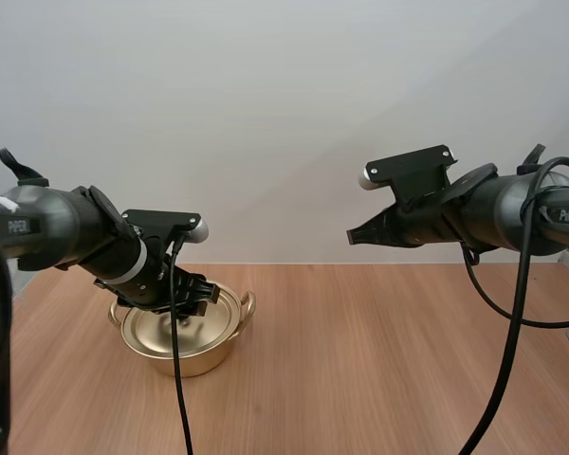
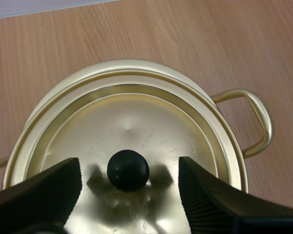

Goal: Open the pot, put the car inside, and close it

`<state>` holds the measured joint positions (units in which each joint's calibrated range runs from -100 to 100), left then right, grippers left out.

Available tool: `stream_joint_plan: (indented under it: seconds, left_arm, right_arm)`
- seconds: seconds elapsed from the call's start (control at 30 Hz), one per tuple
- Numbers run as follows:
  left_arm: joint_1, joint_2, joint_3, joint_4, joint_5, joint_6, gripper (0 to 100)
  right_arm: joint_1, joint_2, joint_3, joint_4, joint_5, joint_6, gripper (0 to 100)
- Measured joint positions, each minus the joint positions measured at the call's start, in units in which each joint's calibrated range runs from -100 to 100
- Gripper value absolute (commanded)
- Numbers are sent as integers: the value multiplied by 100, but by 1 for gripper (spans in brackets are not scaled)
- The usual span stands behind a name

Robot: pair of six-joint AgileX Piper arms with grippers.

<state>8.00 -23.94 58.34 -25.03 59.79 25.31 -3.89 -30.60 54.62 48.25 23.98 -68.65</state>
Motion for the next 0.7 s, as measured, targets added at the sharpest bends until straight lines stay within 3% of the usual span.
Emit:
stream_joint_plan:
  seconds: [0.57,0.7]
  left_arm:
    - [0,-366,-86,0,117,10,100]
    - [0,-913,-350,0,109,10,100]
  right_arm:
    - [0,0,0,0,0,0,0]
    - [0,0,0,0,0,0,0]
